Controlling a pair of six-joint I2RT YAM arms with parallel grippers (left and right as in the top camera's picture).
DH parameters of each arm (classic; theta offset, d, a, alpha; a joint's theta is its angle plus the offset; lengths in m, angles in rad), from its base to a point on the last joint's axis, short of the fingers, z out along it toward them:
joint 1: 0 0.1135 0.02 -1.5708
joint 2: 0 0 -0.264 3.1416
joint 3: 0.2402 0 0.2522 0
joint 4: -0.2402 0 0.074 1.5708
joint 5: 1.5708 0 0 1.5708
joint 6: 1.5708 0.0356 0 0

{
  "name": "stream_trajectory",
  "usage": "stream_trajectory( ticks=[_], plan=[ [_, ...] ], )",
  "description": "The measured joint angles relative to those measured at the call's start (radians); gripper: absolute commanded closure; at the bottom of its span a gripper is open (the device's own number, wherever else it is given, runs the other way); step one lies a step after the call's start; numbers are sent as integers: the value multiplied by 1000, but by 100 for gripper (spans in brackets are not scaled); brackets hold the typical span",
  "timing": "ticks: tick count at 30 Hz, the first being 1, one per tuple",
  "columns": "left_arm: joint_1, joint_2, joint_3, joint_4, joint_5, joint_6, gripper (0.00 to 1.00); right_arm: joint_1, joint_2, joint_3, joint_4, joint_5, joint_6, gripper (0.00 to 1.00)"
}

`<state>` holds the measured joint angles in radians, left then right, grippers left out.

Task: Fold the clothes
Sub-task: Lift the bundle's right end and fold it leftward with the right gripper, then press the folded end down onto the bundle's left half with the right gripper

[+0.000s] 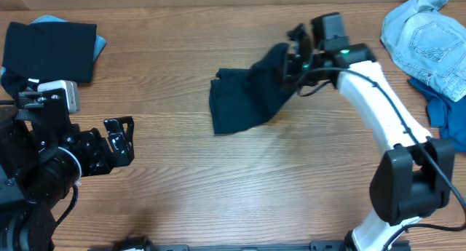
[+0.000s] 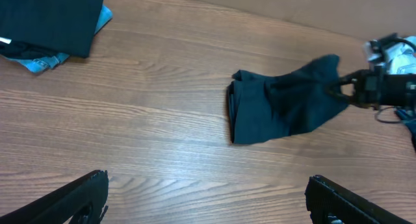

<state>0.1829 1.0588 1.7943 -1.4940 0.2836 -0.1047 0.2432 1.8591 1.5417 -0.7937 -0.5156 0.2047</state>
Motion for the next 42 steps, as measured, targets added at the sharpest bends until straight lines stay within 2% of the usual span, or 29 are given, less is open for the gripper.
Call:
stream_trajectory(
  ticks=[5,10,21,28,34,42],
  plan=[
    [0,0,0,0,0,0,0,140,1,0,42,58,14,95],
    [0,0,0,0,0,0,0,204,11,0,46,137,24,95],
    [0,0,0,0,0,0,0,209,174,0,67,167,27,96],
    [0,0,0,0,0,0,0,208,190,0,61,168,0,96],
    [0,0,0,0,0,0,0,140,167,0,35,167,-14,96],
    [0,0,0,0,0,0,0,-109,90,3,6,183,-40,96]
  ],
)
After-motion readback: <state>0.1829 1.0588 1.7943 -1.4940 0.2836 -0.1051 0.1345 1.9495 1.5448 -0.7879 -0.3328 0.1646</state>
